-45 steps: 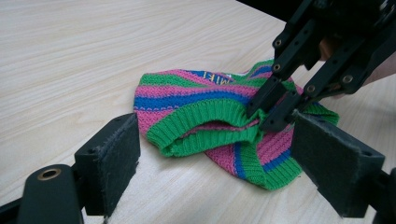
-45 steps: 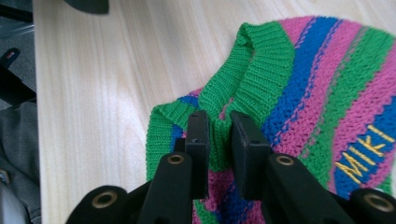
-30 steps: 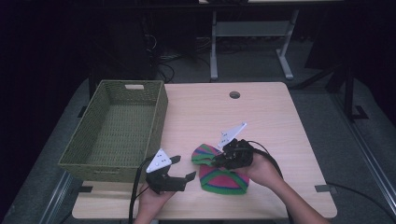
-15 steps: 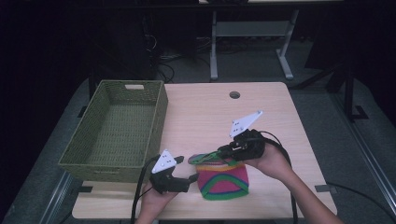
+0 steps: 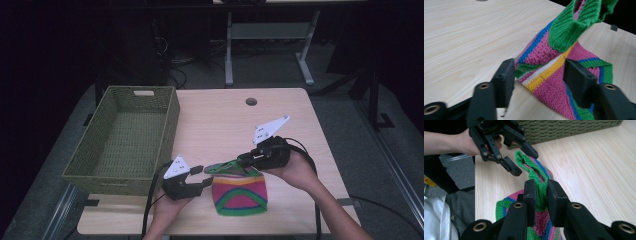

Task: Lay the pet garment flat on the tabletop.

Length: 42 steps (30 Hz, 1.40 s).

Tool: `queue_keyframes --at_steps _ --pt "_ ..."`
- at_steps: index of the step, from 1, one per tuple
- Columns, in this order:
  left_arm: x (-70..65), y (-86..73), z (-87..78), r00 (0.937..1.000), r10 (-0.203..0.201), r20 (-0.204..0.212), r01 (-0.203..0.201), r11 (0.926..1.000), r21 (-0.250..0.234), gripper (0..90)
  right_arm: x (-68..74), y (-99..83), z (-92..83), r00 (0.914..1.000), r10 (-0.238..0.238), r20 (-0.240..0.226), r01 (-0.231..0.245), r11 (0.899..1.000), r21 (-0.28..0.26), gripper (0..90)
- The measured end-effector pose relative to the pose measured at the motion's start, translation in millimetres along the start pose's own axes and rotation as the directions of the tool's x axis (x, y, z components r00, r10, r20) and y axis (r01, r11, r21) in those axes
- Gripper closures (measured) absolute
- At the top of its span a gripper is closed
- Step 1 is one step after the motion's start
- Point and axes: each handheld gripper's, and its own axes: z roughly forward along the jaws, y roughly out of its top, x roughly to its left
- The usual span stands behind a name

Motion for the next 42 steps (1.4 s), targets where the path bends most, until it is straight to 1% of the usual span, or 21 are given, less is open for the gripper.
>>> queue_keyframes --at_steps 3,4,5,6,7,8,10,11,12,14,17,18,24,25,26,28,32,33,34,36,42 --pt "2.7 2.8 5.6 0.9998 0.022 0.005 -0.022 0.9994 0.026 49.4 -1.1 -0.2 -0.8 0.9999 -0.003 -0.012 0.003 1.000 0.000 77.5" --pt "4.0 3.2 7.8 0.9996 0.026 0.009 -0.026 0.9992 0.030 54.7 -1.4 -1.2 -0.9 0.9999 -0.004 -0.012 0.004 1.000 0.001 77.5" --pt "5.9 3.6 10.6 0.9991 0.032 0.030 -0.033 0.9988 0.036 60.8 -1.9 -1.9 -1.4 0.9999 -0.003 -0.010 0.003 1.000 0.003 77.5" --pt "5.9 3.6 10.6 0.9991 0.032 0.030 -0.033 0.9988 0.036 65.8 -1.9 -1.9 -1.4 0.9999 -0.003 -0.010 0.003 1.000 0.003 77.5" --pt "6.7 4.0 11.4 0.9988 0.032 0.037 -0.033 0.9988 0.037 65.8 -3.0 -2.9 -1.9 1.0000 -0.005 -0.007 0.005 1.000 0.002 77.5" --pt "7.4 4.8 11.5 0.9985 0.028 0.047 -0.030 0.9987 0.040 69.7 -3.5 -3.9 -2.9 1.0000 0.004 -0.008 -0.004 1.000 0.002 77.5" --pt "8.4 6.2 11.5 0.9980 0.025 0.058 -0.027 0.9992 0.031 75.4 -6.5 -6.6 -4.5 1.0000 0.004 -0.007 -0.004 1.000 0.000 77.5" --pt "8.7 8.4 11.3 0.9977 0.037 0.057 -0.038 0.9989 0.027 79.5 -8.5 -8.9 -6.4 0.9999 0.010 -0.001 -0.010 1.000 -0.001 77.5" --pt "8.7 8.4 11.3 0.9977 0.037 0.057 -0.038 0.9989 0.027 80.9 -8.5 -8.9 -6.4 0.9999 0.010 -0.001 -0.010 1.000 -0.001 77.5" --pt "9.0 12.2 11.9 0.9976 0.044 0.054 -0.046 0.9987 0.024 81.9 -11.4 -11.5 -9.0 0.9999 0.010 0.005 -0.010 1.000 0.002 77.5" --pt "9.5 14.9 13.3 0.9974 0.043 0.057 -0.045 0.9987 0.026 82.4 -12.8 -13.5 -10.8 0.9998 0.018 0.008 -0.018 1.000 0.003 77.5" --pt "9.2 16.5 13.8 0.9975 0.039 0.059 -0.040 0.9989 0.026 82.4 -14.2 -15.0 -11.8 0.9998 0.013 0.014 -0.013 1.000 0.005 77.5" --pt "6.6 27.4 17.7 0.9961 0.061 0.063 -0.062 0.9979 0.020 83.1 -20.8 -25.0 -19.1 0.9989 0.034 0.031 -0.034 0.999 -0.003 77.5" --pt "6.8 30.7 18.6 0.9961 0.059 0.066 -0.060 0.9980 0.018 83.2 -22.0 -27.5 -21.5 0.9983 0.048 0.034 -0.047 0.999 -0.008 77.5" --pt "6.3 32.1 18.9 0.9963 0.055 0.066 -0.057 0.9982 0.019 83.3 -23.2 -28.5 -22.6 0.9983 0.042 0.040 -0.042 0.999 -0.007 77.5" --pt "5.3 33.4 19.3 0.9965 0.051 0.066 -0.052 0.9985 0.017 83.5 -23.6 -29.0 -23.7 0.9981 0.048 0.039 -0.048 0.999 -0.009 77.5" --pt "3.5 39.5 21.0 0.9965 0.054 0.064 -0.055 0.9983 0.019 83.5 -26.6 -30.4 -27.7 0.9971 0.054 0.054 -0.053 0.998 -0.013 77.5" --pt "3.5 41.0 21.6 0.9966 0.054 0.062 -0.055 0.9984 0.012 83.5 -28.3 -30.8 -28.9 0.9971 0.046 0.061 -0.045 0.999 -0.013 77.5" --pt "3.6 42.5 22.4 0.9967 0.048 0.066 -0.049 0.9988 0.010 83.7 -28.9 -30.8 -30.1 0.9967 0.057 0.059 -0.056 0.998 -0.016 77.6" --pt "3.5 45.6 24.3 0.9970 0.044 0.063 -0.045 0.9990 0.008 83.7 -31.0 -31.0 -32.7 0.9957 0.063 0.067 -0.062 0.998 -0.021 77.5" --pt "3.1 54.2 28.3 0.9968 0.056 0.057 -0.056 0.9984 0.002 83.9 -38.9 -30.0 -38.1 0.9937 0.069 0.089 -0.067 0.997 -0.022 77.6"
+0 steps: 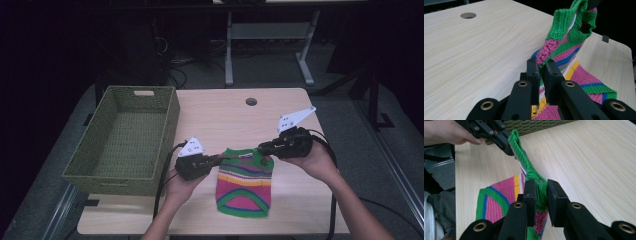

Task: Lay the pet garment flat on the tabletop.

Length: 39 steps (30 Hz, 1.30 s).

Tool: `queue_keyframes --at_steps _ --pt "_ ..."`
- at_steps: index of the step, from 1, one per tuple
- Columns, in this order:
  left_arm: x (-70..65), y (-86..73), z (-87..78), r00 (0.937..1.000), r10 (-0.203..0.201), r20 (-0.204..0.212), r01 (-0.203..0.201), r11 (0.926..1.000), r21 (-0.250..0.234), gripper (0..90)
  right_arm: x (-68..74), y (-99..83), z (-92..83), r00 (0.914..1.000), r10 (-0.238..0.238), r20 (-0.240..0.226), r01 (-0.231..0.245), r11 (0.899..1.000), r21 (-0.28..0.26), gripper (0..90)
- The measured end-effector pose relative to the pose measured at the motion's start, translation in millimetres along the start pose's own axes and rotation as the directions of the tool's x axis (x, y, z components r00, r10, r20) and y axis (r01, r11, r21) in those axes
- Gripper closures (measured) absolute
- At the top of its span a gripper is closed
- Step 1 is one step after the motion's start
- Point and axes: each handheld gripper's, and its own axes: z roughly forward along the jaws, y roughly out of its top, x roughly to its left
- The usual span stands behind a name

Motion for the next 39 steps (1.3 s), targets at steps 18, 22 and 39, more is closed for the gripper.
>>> queue_keyframes --at_steps 18,22,39 --pt "18.9 11.9 7.0 0.9988 -0.015 -0.047 0.017 0.9994 0.029 83.9 -21.3 13.9 7.2 0.9994 0.005 0.035 -0.006 0.999 0.037 77.5" --pt "22.3 10.0 11.7 0.9981 -0.034 -0.051 0.036 0.9988 0.032 83.9 -26.0 13.5 12.6 0.9990 0.021 0.039 -0.023 0.999 0.050 77.5" --pt "39.0 8.1 33.0 0.9916 -0.105 -0.076 0.108 0.9933 0.040 83.9 -47.2 11.0 28.7 0.9955 0.068 0.066 -0.074 0.993 0.089 77.5"
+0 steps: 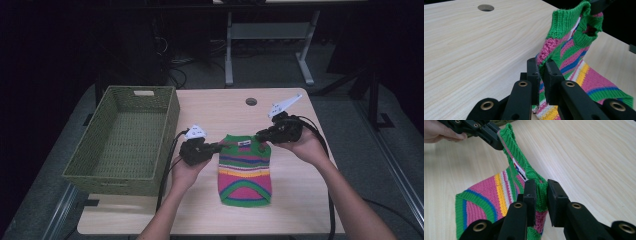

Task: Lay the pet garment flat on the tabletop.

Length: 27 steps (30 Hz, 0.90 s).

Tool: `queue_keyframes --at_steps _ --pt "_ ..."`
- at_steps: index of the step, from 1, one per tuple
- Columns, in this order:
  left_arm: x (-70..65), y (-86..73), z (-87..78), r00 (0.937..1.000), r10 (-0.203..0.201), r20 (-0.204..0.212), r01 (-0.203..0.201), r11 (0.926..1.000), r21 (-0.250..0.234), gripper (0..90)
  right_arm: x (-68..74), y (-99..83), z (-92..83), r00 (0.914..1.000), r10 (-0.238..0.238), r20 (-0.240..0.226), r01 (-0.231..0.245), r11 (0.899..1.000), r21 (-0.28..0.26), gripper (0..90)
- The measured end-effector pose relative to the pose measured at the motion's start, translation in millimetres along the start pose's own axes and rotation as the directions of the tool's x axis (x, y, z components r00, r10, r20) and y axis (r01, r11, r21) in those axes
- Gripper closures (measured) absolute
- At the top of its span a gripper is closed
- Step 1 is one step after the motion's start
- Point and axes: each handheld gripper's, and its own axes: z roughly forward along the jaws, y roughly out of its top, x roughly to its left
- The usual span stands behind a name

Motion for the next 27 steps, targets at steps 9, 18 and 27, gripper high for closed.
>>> queue_keyframes --at_steps 9,18,27 --pt "2.3 -0.7 12.3 0.9998 -0.004 -0.019 0.005 0.9997 0.023 84.0 -13.7 -2.8 9.1 0.9988 0.046 0.019 -0.046 0.999 0.009 77.1" --pt "9.5 -3.0 19.2 0.9989 -0.022 -0.042 0.024 0.9991 0.034 84.0 -25.5 -3.0 20.7 0.9967 0.080 0.016 -0.080 0.997 -0.009 76.7" --pt "10.7 -4.0 22.5 0.9977 -0.030 -0.061 0.032 0.9987 0.039 84.0 -34.5 -4.7 31.3 0.9932 0.114 0.021 -0.114 0.993 -0.018 76.2"
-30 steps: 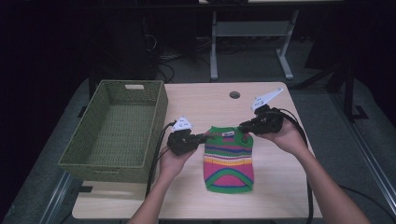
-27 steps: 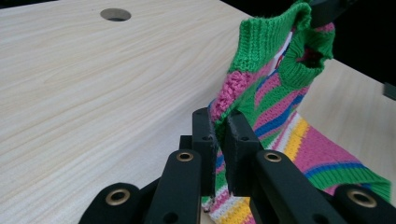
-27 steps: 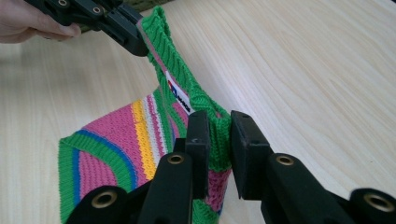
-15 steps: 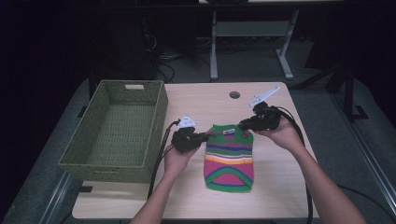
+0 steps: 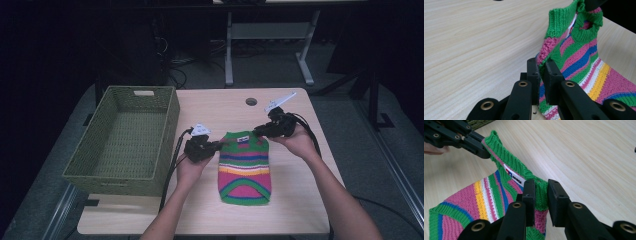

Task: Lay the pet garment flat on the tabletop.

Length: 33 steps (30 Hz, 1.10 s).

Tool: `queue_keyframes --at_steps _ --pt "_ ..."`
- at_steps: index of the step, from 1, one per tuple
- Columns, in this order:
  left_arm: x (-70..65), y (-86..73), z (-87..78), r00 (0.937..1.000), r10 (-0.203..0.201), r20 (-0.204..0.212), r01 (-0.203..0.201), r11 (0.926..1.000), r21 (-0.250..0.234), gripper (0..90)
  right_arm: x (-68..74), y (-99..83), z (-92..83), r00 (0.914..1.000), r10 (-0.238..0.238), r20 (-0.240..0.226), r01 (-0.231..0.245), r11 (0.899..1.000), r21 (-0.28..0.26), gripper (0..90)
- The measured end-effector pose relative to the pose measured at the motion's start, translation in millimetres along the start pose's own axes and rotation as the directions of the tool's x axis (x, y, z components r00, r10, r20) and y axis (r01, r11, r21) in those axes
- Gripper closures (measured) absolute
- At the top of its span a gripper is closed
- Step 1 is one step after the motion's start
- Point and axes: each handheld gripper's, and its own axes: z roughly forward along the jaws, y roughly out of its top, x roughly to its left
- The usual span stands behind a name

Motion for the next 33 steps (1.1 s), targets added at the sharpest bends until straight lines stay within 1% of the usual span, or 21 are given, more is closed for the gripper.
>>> queue_keyframes --at_steps 3,4,5,6,7,8,9,10,11,13,14,17,19,20,21,23,25,26,29,31,33 --pt "0.9 1.1 1.3 0.9999 -0.002 -0.011 0.002 1.0000 -0.004 83.8 -3.5 0.4 2.7 0.9999 0.011 0.007 -0.011 1.000 -0.008 76.1" --pt "1.7 1.9 2.2 0.9999 -0.001 -0.010 0.001 1.0000 -0.001 83.8 -3.5 0.4 2.7 0.9999 0.011 0.007 -0.011 1.000 -0.008 76.1" --pt "2.4 2.9 3.5 0.9999 -0.002 -0.012 0.002 1.0000 0.007 83.1 -4.5 0.7 3.5 0.9998 0.011 0.017 -0.010 1.000 -0.011 75.1" --pt "2.5 4.3 4.3 0.9998 -0.001 -0.020 0.002 0.9999 0.011 81.5 -6.0 1.2 4.4 0.9994 0.009 0.033 -0.009 1.000 -0.017 71.4" --pt "2.2 4.8 4.9 0.9995 -0.004 -0.031 0.004 1.0000 0.006 77.9 -8.0 2.0 5.2 0.9980 0.017 0.061 -0.016 0.999 -0.029 61.6" --pt "2.2 5.4 4.9 0.9992 -0.015 -0.036 0.015 0.9999 0.000 75.2 -9.8 2.3 5.9 0.9960 0.025 0.086 -0.023 0.999 -0.034 54.6" --pt "2.6 5.6 4.6 0.9988 -0.026 -0.042 0.026 0.9996 -0.008 71.5 -12.5 2.3 6.1 0.9934 0.033 0.110 -0.030 0.999 -0.035 51.8" --pt "2.9 5.8 3.9 0.9982 -0.037 -0.046 0.037 0.9993 -0.008 67.8 -15.3 1.4 6.0 0.9924 0.042 0.116 -0.037 0.998 -0.042 51.9" --pt "3.3 5.7 3.3 0.9982 -0.041 -0.044 0.040 0.9992 -0.006 67.2 -17.9 0.0 5.1 0.9915 0.052 0.119 -0.047 0.998 -0.046 51.0" --pt "3.8 4.9 2.1 0.9984 -0.036 -0.044 0.036 0.9994 0.002 66.6 -21.9 -3.8 3.7 0.9897 0.093 0.109 -0.088 0.995 -0.052 49.0" --pt "3.6 4.5 1.5 0.9982 -0.040 -0.045 0.040 0.9992 -0.003 65.9 -23.3 -6.5 3.4 0.9895 0.106 0.097 -0.101 0.993 -0.058 48.9" --pt "3.6 3.4 -1.0 0.9979 -0.042 -0.050 0.042 0.9991 -0.002 65.0 -22.2 -14.9 3.7 0.9898 0.109 0.092 -0.104 0.993 -0.057 48.9" --pt "3.3 3.0 -2.5 0.9976 -0.038 -0.057 0.038 0.9993 -0.002 64.3 -21.7 -18.6 5.5 0.9909 0.108 0.080 -0.105 0.994 -0.042 49.0" --pt "3.2 2.5 -3.0 0.9976 -0.037 -0.058 0.037 0.9993 -0.001 63.6 -21.0 -19.7 6.2 0.9911 0.104 0.083 -0.101 0.994 -0.036 49.0" --pt "2.4 1.4 -3.5 0.9974 -0.047 -0.054 0.047 0.9989 0.000 63.2 -20.5 -20.7 6.5 0.9911 0.105 0.082 -0.103 0.994 -0.030 49.0" --pt "1.6 0.0 -4.4 0.9980 -0.030 -0.055 0.031 0.9994 0.018 62.4 -19.1 -22.6 7.0 0.9919 0.106 0.069 -0.104 0.994 -0.032 48.9" --pt "-0.6 -1.2 -4.8 0.9980 -0.031 -0.056 0.031 0.9995 0.009 61.3 -16.6 -23.9 7.1 0.9923 0.105 0.065 -0.104 0.994 -0.029 48.9" --pt "-0.9 -1.0 -4.9 0.9981 -0.033 -0.052 0.034 0.9994 0.007 60.7 -15.6 -24.3 7.1 0.9928 0.107 0.054 -0.106 0.994 -0.028 48.8" --pt "-2.5 -0.4 -5.4 0.9987 -0.022 -0.047 0.022 0.9998 0.003 59.2 -13.8 -25.6 5.8 0.9938 0.107 0.031 -0.106 0.994 -0.025 47.2" --pt "-3.2 -0.4 -5.0 0.9990 -0.020 -0.041 0.020 0.9998 0.007 57.5 -13.1 -26.8 4.6 0.9934 0.111 0.029 -0.110 0.993 -0.031 45.9" --pt "-3.9 -0.5 -3.9 0.9989 -0.014 -0.046 0.014 0.9998 0.012 56.6 -13.9 -28.8 4.2 0.9930 0.116 0.022 -0.115 0.993 -0.031 45.3"
